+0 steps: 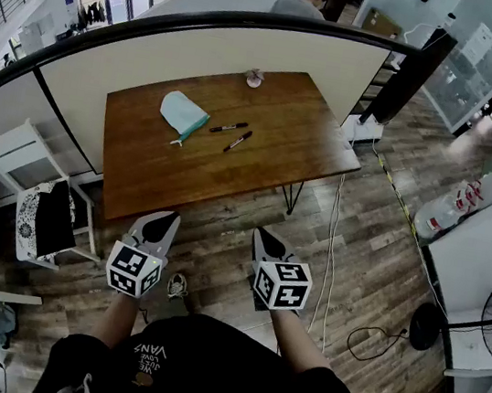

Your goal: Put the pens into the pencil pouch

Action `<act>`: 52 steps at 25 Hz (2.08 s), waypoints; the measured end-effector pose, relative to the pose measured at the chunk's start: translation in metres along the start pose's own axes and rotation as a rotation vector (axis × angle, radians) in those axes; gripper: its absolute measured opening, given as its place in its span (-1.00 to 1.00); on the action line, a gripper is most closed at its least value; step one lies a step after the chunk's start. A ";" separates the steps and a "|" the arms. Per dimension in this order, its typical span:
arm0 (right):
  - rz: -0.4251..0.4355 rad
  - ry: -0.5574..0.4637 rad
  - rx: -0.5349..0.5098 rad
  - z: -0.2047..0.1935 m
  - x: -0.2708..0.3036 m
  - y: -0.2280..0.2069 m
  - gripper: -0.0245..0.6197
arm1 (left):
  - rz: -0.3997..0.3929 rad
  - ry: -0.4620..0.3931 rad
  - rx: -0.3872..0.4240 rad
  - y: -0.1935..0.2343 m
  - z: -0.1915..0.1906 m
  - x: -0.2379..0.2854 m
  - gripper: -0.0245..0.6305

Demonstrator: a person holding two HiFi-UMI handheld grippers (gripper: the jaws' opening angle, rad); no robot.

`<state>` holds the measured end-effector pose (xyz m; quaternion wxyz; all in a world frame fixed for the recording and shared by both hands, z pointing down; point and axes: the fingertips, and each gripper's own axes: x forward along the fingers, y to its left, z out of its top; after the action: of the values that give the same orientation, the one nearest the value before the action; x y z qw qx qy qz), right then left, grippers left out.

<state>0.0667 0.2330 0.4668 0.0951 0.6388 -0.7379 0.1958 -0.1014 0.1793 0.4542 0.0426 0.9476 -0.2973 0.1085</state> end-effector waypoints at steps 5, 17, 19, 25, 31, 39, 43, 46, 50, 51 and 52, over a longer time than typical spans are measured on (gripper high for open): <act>-0.004 -0.003 -0.001 0.002 0.005 0.000 -0.90 | 0.003 0.000 -0.009 0.005 -0.001 0.003 -0.89; -0.074 0.001 0.109 0.020 0.073 -0.004 -0.45 | -0.081 0.056 -0.089 0.056 -0.013 0.041 -0.38; -0.089 -0.001 0.126 0.025 0.086 -0.003 -0.44 | -0.082 0.067 -0.089 0.072 -0.013 0.047 -0.34; -0.136 0.006 0.166 0.037 0.128 -0.003 -0.44 | -0.114 0.091 -0.076 0.118 -0.011 0.071 -0.27; -0.177 0.044 0.212 0.038 0.163 -0.002 -0.44 | -0.155 0.108 -0.071 0.154 -0.009 0.086 -0.27; -0.163 0.132 0.206 0.031 0.203 -0.043 -0.44 | -0.088 0.134 -0.135 0.173 -0.024 0.127 -0.27; -0.121 0.205 0.168 0.024 0.228 -0.070 -0.44 | 0.004 0.138 -0.174 0.182 -0.025 0.151 -0.27; -0.085 0.250 0.152 0.020 0.245 -0.092 -0.44 | 0.055 0.141 -0.192 0.181 -0.024 0.169 -0.27; -0.021 0.294 0.120 0.023 0.267 -0.115 -0.44 | 0.142 0.150 -0.233 0.182 -0.025 0.191 -0.27; 0.000 0.305 0.112 0.023 0.270 -0.120 -0.44 | 0.159 0.153 -0.242 0.181 -0.027 0.197 -0.27; 0.020 0.316 0.103 0.021 0.274 -0.124 -0.44 | 0.177 0.156 -0.249 0.180 -0.029 0.201 -0.27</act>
<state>0.1448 -0.0369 0.5750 0.1752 0.5966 -0.7091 0.3324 -0.0485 -0.0752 0.5314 0.1729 0.8938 -0.3867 0.1473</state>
